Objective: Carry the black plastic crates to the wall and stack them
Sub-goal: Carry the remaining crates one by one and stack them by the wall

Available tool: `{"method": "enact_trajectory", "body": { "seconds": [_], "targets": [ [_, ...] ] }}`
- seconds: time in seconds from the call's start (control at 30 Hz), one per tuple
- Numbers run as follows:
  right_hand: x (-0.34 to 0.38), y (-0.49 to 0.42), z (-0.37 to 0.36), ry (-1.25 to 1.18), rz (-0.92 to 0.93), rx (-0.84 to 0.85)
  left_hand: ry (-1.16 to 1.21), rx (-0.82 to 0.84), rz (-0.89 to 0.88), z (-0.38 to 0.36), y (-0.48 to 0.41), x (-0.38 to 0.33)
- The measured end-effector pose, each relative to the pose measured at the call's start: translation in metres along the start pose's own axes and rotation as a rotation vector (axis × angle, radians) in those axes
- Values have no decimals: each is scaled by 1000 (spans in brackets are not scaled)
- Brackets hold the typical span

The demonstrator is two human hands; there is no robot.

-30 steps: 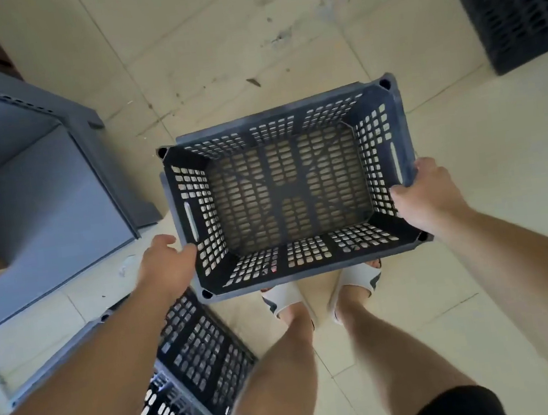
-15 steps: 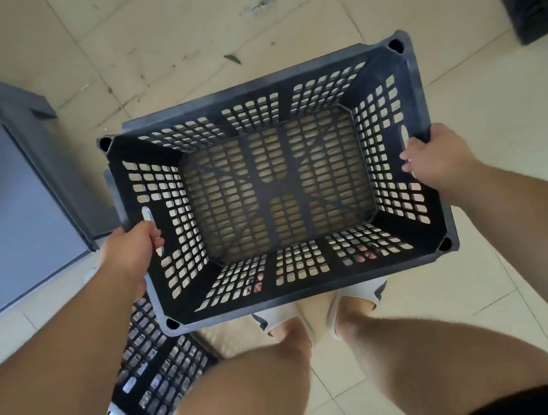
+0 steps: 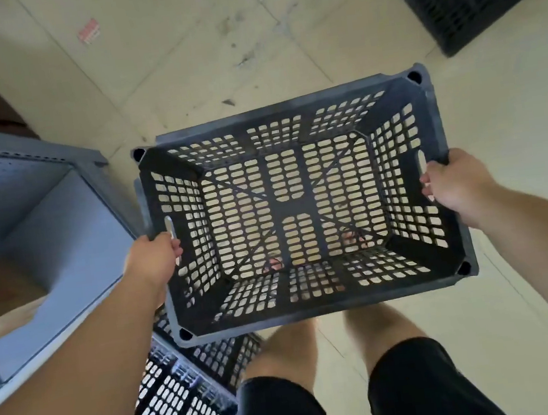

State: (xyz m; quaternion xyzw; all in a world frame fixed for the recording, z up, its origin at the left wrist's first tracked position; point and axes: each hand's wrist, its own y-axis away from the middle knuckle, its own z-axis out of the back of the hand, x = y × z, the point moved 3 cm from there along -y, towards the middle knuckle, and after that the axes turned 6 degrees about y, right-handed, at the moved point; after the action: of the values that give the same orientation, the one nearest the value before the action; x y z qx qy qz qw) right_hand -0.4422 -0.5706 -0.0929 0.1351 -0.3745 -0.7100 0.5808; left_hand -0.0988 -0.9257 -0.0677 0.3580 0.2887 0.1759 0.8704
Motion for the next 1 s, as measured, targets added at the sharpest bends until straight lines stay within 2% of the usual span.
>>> {"method": "enact_trajectory", "body": {
  "seconds": [0.27,0.6,0.87,1.0],
  "targets": [
    [-46,130,139,-82,-117,-79,-178,37,-137,45,160,-75],
    [-125,286,272,-203,-192,-325,-134,190,-286,64,305,-126],
    [-210,373,320,-371,-308,-480,-189,359,-518,28,411,-168],
    [-267,397,343,-474,-392,-527,-301,414,-672,-11,482,-188]
  ]
}}
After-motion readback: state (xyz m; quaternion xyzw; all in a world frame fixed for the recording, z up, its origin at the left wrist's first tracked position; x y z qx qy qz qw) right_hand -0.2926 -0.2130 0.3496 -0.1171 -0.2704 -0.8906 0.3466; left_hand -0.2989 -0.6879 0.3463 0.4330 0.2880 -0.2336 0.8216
